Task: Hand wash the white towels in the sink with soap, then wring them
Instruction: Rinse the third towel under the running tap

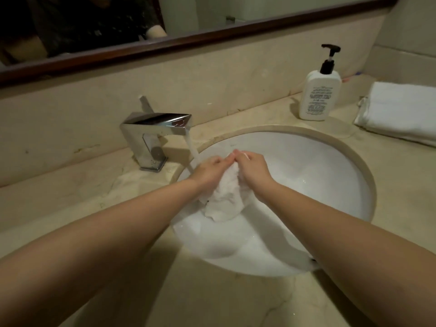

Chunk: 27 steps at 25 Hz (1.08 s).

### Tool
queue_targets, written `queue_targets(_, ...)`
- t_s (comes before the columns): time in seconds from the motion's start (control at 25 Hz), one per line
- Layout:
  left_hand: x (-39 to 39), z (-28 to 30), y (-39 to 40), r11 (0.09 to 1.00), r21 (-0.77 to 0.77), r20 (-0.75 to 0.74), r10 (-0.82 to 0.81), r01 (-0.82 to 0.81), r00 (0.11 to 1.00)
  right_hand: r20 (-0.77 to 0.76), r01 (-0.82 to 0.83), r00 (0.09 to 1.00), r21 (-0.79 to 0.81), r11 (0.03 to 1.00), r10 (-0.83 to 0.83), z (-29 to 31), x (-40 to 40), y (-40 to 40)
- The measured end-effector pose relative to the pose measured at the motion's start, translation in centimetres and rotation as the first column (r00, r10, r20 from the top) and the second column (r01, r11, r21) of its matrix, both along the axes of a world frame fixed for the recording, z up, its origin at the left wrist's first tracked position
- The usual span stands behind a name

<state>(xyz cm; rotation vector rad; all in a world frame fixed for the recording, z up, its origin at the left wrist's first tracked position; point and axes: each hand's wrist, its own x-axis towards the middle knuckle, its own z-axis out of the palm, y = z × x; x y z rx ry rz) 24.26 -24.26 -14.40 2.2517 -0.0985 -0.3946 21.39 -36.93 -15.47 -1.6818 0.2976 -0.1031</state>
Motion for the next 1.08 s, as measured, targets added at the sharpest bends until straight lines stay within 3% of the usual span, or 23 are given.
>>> queue_targets(0.16, -1.6, 1.6, 2.1, 0.984, -0.161, 0.129, 0.103, -0.082, 0.986, 0.043, -0.012, 0.999, 0.160, 0.987, 0.005, 2.2, -0.7, 2.2)
queue_targets(0.36, -1.9, 1.6, 4.2, 0.817, -0.530, -0.096, 0.208, -0.227, 0.973, 0.041, -0.044, 0.999, 0.316, 0.948, 0.033, 2.1, -0.1, 2.8)
queue_targets(0.48, -1.4, 1.0, 4.1, 0.812, -0.530, -0.097, 0.229, -0.245, 0.969, 0.055, -0.061, 0.997, 0.280, 0.958, 0.048, 1.2, -0.1, 2.0)
queue_targets(0.64, -1.1, 0.7, 4.5, 0.812, -0.521, -0.322, 0.097, -0.262, 0.942, 0.158, -0.107, 0.985, 0.218, 0.970, 0.073, 1.4, 0.2, 1.9)
queue_targets(0.72, -1.0, 0.8, 4.6, 0.857, -0.471, -0.301, 0.064, -0.207, 0.951, 0.203, -0.137, 0.975, 0.212, 0.968, 0.094, 1.4, 0.4, 2.0)
queue_targets(0.8, -0.8, 0.9, 4.5, 0.838, -0.510, -0.244, 0.077, -0.195, 0.967, 0.239, -0.128, 0.968, 0.207, 0.970, 0.077, 1.3, 0.9, 1.7)
queue_targets(0.88, -0.5, 0.8, 4.4, 0.765, -0.608, -0.228, 0.089, -0.213, 0.970, 0.162, -0.131, 0.982, 0.179, 0.975, 0.103, 0.9, 1.3, 1.0)
queue_targets(1.0, 0.1, 0.8, 4.6, 0.664, -0.708, -0.226, 0.112, -0.242, 0.968, -0.091, -0.302, 0.947, 0.083, 0.950, 0.309, 0.6, 1.0, 0.1)
queue_targets(1.08, 0.3, 0.6, 4.6, 0.656, -0.705, -0.234, 0.146, -0.271, 0.961, -0.059, -0.345, 0.936, 0.052, 0.937, 0.348, 0.7, 0.5, 0.1)
